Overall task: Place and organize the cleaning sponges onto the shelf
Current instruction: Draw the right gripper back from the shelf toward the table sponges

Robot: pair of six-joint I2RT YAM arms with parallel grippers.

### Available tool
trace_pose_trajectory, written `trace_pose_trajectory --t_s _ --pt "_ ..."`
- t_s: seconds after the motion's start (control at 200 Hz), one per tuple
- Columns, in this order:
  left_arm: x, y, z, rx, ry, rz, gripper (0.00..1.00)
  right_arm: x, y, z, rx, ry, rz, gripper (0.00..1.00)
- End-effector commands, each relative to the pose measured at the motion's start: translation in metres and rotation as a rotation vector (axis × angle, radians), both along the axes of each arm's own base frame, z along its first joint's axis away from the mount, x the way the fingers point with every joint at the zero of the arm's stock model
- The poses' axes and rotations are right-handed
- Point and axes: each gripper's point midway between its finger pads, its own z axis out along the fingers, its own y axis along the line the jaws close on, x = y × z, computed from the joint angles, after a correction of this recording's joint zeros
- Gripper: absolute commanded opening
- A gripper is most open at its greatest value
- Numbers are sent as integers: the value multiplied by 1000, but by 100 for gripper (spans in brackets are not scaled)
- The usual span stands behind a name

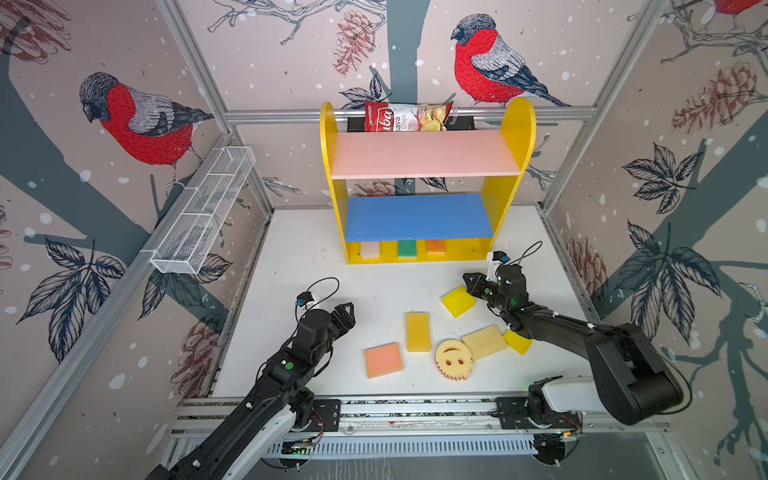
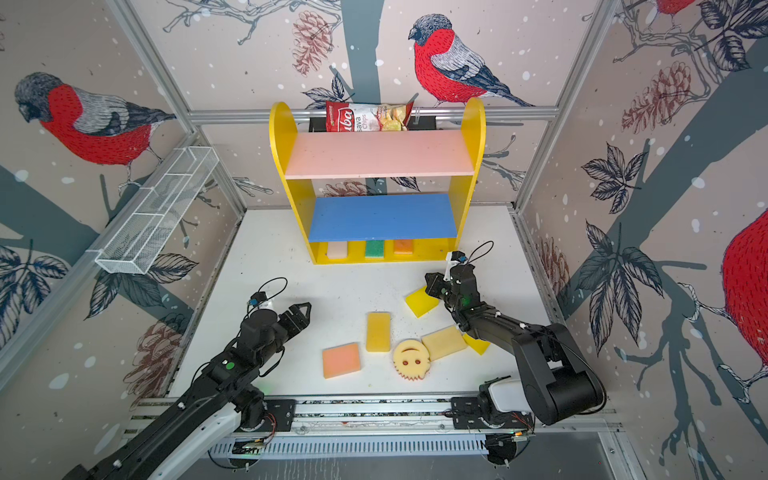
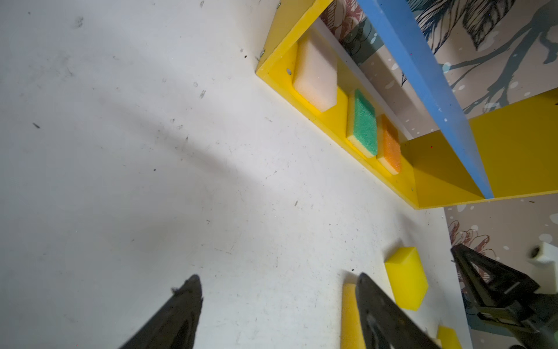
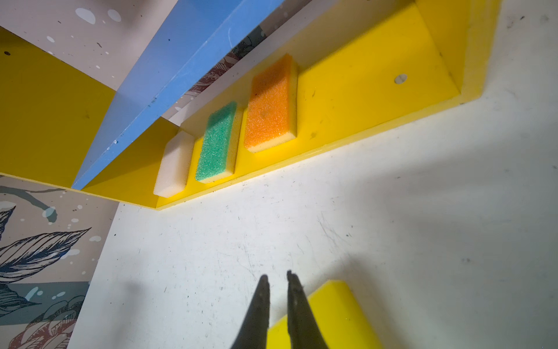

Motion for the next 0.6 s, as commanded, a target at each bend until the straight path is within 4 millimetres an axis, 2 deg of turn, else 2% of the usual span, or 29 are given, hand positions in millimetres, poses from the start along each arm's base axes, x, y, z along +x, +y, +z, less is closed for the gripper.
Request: trace_pose_trajectory --t_s 0.0,0.165,0.245,0.37,0.455,0.595 --pt "7 -15 3 -74 -14 -32 77 -3 3 7 10 -32 31 12" --pt "13 -34 -7 -90 -1 -69 76 -4 2 9 14 -35 31 10" --pt "18 -45 -6 -84 -6 -94 75 -2 2 5 18 -29 29 7" --pt "29 -59 1 -51 -11 -137 75 -2 13 -2 69 6 73 5" --pt "36 -63 2 -34 -19 -148 75 -3 21 -8 103 30 102 5" --pt "37 -68 -3 -49 -29 -166 75 4 19 -19 90 61 79 12"
